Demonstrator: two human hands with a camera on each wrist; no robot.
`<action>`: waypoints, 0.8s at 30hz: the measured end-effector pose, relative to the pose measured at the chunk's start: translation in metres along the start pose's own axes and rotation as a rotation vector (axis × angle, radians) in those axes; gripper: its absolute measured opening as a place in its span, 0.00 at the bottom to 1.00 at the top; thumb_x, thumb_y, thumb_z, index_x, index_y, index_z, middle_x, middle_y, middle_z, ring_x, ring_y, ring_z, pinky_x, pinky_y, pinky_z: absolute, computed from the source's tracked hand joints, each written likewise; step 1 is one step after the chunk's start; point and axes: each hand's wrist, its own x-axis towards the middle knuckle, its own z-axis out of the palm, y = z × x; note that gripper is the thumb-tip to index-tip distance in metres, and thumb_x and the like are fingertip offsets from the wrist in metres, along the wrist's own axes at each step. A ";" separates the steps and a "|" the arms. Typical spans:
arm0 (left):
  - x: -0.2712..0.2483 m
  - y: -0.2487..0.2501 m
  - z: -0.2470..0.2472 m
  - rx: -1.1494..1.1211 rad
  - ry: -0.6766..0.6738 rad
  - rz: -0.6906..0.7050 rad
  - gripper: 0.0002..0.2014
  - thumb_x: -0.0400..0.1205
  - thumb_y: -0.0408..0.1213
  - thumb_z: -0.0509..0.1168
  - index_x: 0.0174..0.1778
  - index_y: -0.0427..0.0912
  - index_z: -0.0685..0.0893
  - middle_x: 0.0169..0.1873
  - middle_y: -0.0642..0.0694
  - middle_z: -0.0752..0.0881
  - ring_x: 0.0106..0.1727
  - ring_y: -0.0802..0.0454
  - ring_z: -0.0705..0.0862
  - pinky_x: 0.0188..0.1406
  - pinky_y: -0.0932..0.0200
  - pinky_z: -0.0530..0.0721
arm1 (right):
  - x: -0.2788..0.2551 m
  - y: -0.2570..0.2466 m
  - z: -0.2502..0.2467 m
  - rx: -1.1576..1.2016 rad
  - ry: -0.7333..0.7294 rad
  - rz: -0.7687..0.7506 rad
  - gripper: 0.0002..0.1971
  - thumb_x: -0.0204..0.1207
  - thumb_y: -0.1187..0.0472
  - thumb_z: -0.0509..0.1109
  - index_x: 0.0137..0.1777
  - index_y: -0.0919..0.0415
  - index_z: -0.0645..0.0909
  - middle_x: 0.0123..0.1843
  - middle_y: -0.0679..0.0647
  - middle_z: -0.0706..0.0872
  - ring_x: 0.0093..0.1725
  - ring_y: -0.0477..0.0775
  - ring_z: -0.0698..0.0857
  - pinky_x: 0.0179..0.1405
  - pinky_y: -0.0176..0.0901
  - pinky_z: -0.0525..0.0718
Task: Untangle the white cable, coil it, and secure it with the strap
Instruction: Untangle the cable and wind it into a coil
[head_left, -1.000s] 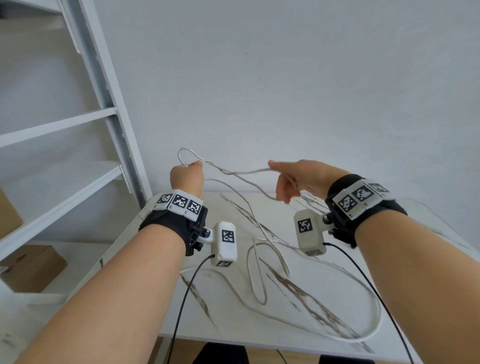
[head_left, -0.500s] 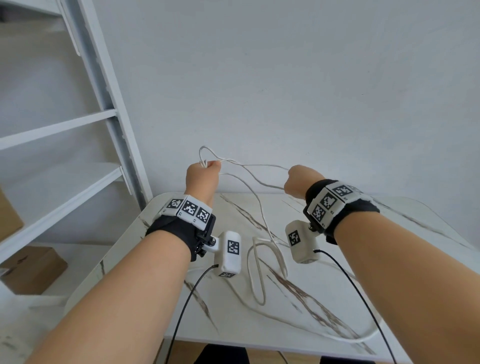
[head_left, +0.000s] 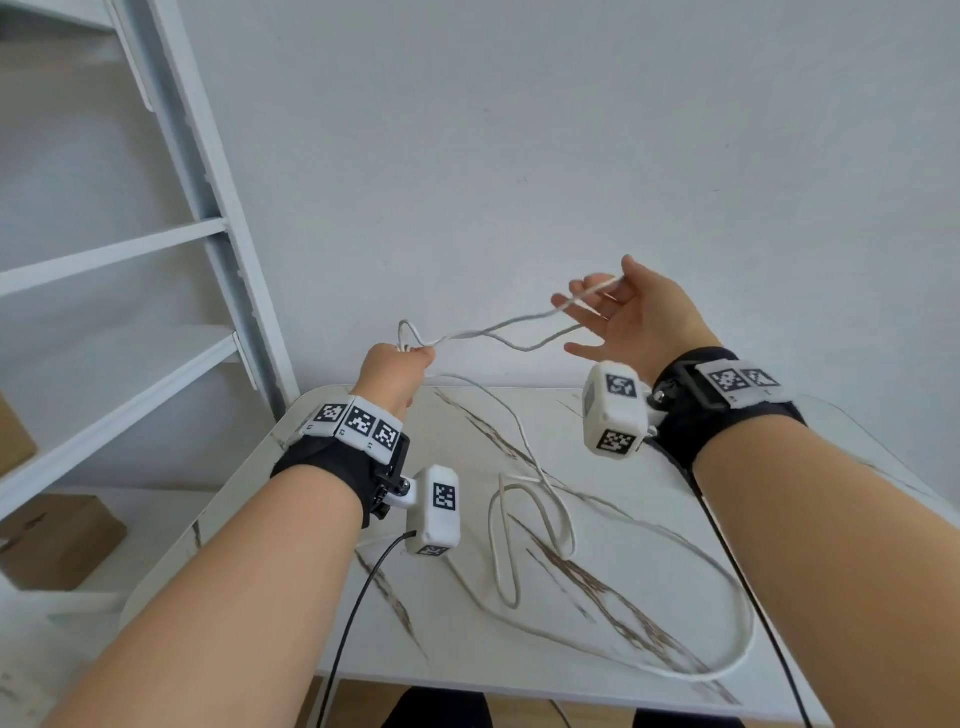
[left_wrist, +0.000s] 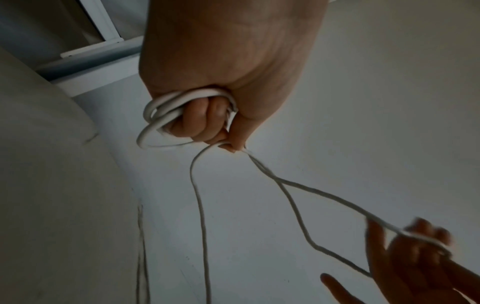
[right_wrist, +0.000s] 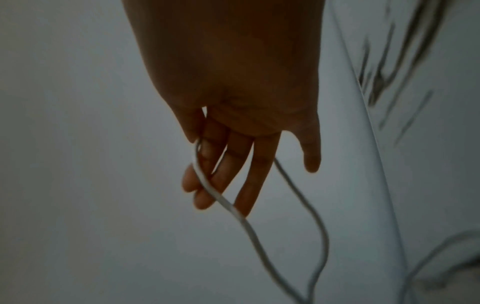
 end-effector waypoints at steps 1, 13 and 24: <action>0.000 0.001 -0.001 -0.011 0.015 0.011 0.15 0.82 0.38 0.65 0.31 0.40 0.71 0.24 0.45 0.68 0.22 0.49 0.65 0.22 0.61 0.64 | 0.000 0.001 0.000 -0.052 -0.008 0.019 0.28 0.85 0.47 0.55 0.26 0.58 0.79 0.32 0.54 0.87 0.47 0.56 0.91 0.66 0.63 0.71; 0.003 0.010 0.004 -0.076 0.139 0.098 0.15 0.83 0.37 0.64 0.30 0.42 0.72 0.26 0.48 0.71 0.27 0.48 0.69 0.31 0.59 0.69 | -0.015 0.012 0.031 -1.453 -0.386 0.451 0.25 0.78 0.34 0.63 0.52 0.54 0.91 0.40 0.52 0.94 0.59 0.49 0.89 0.74 0.46 0.73; 0.005 0.012 -0.002 -0.160 0.199 0.098 0.17 0.83 0.38 0.65 0.28 0.44 0.70 0.28 0.48 0.70 0.31 0.49 0.69 0.42 0.58 0.70 | -0.012 0.022 0.030 -1.651 0.034 0.309 0.49 0.74 0.23 0.36 0.80 0.59 0.69 0.73 0.64 0.78 0.73 0.62 0.76 0.77 0.60 0.60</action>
